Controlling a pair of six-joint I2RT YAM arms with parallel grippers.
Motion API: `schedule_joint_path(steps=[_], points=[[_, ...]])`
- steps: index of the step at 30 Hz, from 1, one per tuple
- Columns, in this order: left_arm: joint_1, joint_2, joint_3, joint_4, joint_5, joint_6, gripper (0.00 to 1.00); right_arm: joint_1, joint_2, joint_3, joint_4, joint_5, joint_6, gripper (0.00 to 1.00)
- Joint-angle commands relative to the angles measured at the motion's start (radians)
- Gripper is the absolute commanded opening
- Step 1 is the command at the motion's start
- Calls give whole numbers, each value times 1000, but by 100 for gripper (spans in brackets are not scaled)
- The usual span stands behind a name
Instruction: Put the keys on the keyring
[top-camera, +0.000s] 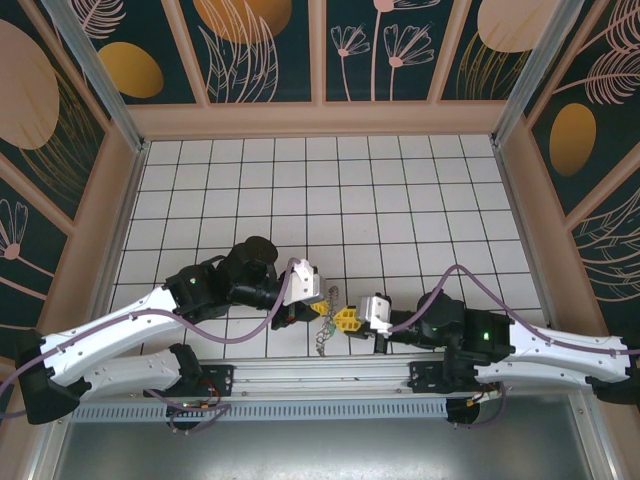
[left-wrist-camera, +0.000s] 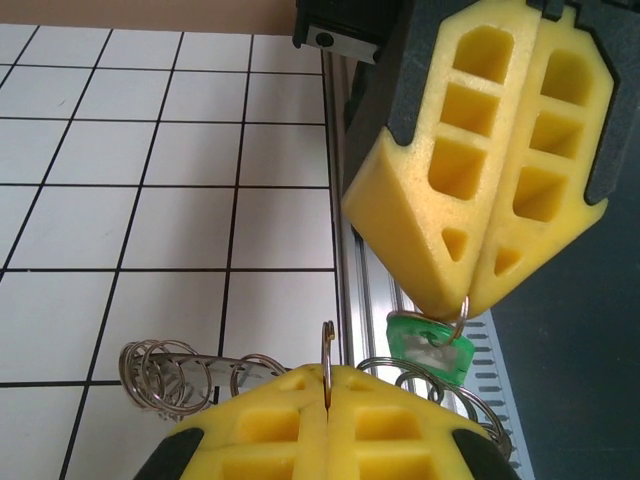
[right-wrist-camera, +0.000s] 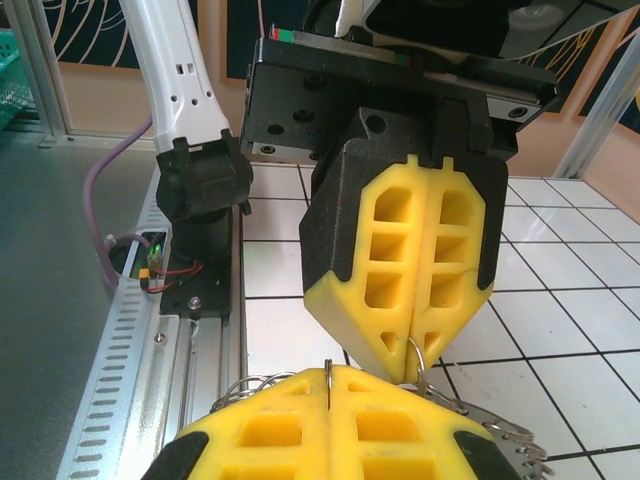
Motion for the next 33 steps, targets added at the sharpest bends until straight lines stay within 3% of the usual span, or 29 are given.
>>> schedule_joint_path(steps=[1, 7, 33], points=[[0, -19, -5, 43, 10, 15, 0, 8, -18, 0, 2, 16, 8, 0], [1, -16, -5, 39, 13, 20, 0, 7, -67, -13, 26, 87, 5, 0], [0, -4, 10, 38, 27, 21, 0, -17, 0, -10, 85, 108, -21, 0]])
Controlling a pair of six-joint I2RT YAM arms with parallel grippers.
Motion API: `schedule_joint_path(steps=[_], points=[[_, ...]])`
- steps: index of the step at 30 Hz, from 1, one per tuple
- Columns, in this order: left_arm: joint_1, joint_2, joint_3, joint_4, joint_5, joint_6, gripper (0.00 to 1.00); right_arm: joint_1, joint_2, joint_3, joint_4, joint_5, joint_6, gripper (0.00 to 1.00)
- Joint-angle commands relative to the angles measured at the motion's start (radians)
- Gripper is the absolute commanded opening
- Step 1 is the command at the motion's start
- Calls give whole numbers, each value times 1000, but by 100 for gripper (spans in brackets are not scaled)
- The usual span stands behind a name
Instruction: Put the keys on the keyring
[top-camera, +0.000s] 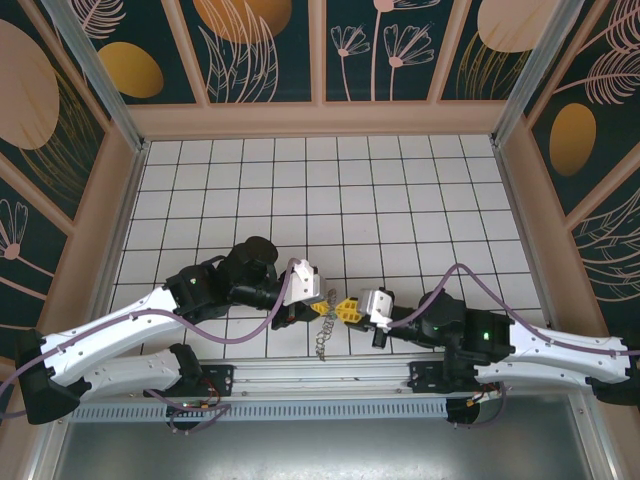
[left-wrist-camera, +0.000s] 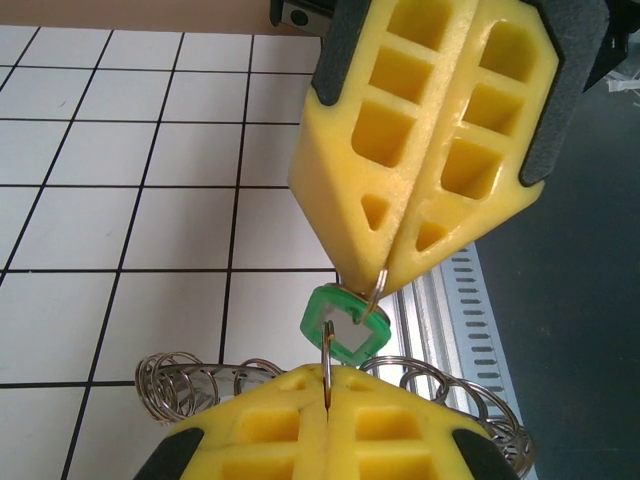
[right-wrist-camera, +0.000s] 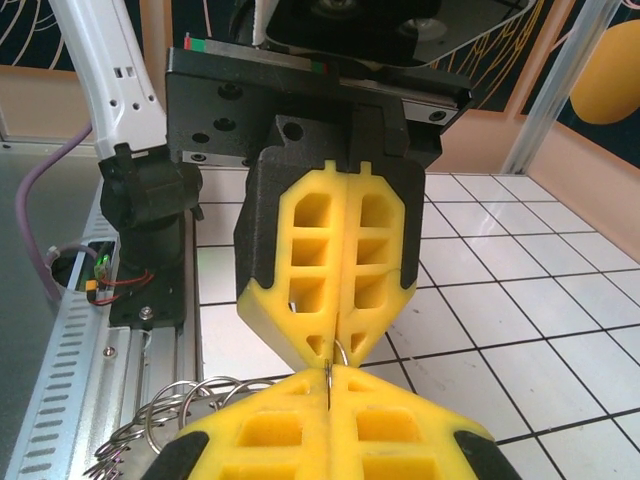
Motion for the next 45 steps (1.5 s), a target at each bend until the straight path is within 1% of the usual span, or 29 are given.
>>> schedule_joint_path(steps=[1, 21, 23, 30, 45], points=[[0, -4, 13, 34, 26, 16, 0, -9, -1, -7, 65, 15, -18, 0], [2, 1, 11, 36, 25, 11, 0, -54, 12, -24, 75, -44, -5, 0], [1, 0, 11, 36, 26, 12, 0, -55, 13, -24, 73, -74, -4, 0], [1, 2, 10, 36, 21, 11, 0, -63, 11, -21, 60, -107, 0, 0], [2, 4, 10, 33, 21, 11, 0, -66, -11, -17, 43, -115, 13, 0]])
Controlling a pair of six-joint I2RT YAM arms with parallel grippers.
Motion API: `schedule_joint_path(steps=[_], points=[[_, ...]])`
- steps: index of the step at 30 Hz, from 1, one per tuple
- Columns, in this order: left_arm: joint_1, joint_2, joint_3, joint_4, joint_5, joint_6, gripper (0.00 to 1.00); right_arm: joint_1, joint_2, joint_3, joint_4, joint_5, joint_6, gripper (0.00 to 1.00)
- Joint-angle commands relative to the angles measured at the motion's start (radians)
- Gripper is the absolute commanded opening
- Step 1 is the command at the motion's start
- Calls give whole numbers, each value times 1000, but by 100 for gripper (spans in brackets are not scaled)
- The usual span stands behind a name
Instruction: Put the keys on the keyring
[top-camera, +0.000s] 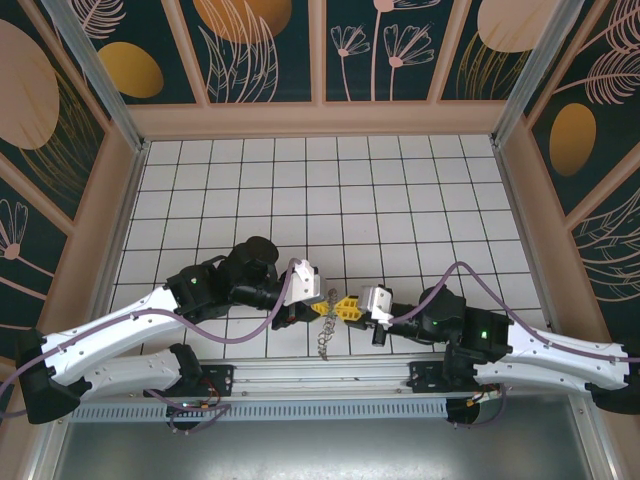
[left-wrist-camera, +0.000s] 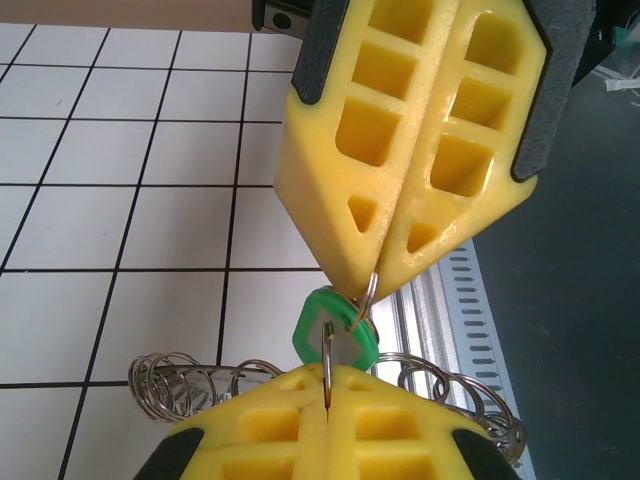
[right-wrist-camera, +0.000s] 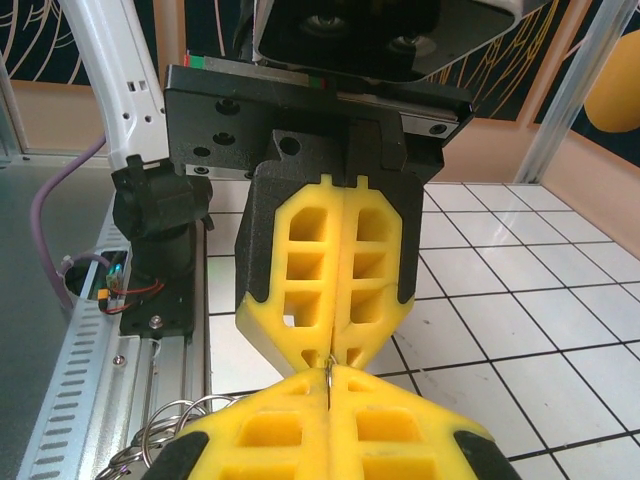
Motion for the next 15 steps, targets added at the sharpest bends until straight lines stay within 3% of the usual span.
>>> schedule_joint_path(steps=[1, 15], points=[[1, 0, 10, 34, 17, 11, 0, -3, -10, -5, 9, -16, 12, 0], [1, -1, 10, 33, 20, 12, 0, -5, -9, -3, 10, 30, 4, 0]])
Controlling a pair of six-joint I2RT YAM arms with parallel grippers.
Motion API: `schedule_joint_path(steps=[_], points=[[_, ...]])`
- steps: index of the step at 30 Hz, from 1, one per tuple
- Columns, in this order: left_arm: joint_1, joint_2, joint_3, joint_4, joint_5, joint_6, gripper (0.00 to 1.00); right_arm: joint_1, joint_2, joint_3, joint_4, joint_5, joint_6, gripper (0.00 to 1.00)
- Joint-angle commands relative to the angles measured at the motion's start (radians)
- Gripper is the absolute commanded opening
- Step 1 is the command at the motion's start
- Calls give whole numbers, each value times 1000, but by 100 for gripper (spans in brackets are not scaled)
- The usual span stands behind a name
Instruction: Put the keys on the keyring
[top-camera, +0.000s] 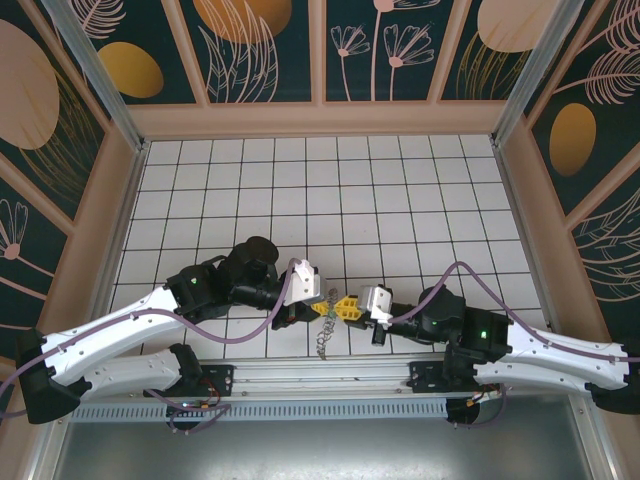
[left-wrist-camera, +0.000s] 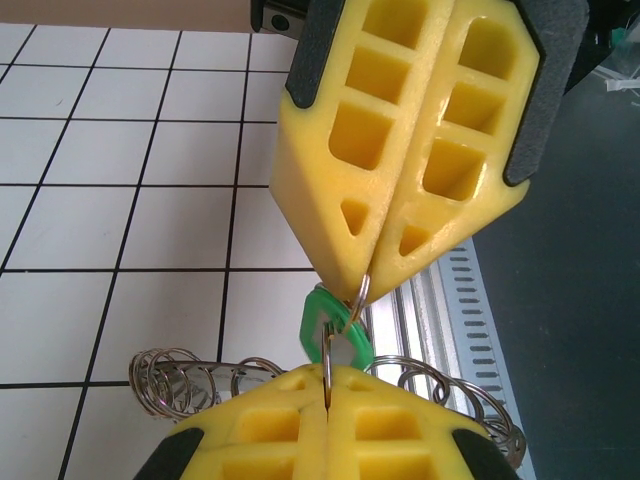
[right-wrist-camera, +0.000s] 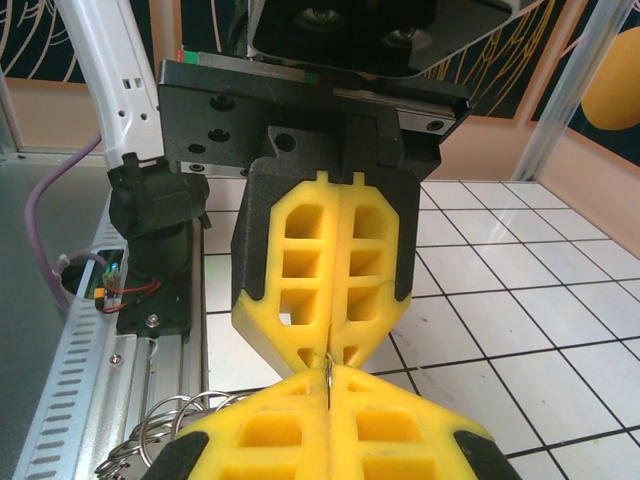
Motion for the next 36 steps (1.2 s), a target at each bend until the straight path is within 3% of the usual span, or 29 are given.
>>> schedule_joint_path(steps=[1, 36], points=[[1, 0, 10, 32, 20, 13, 0, -6, -9, -3, 12, 24, 4, 0], [1, -3, 12, 31, 20, 13, 0, -11, -18, -6, 15, 17, -1, 0]])
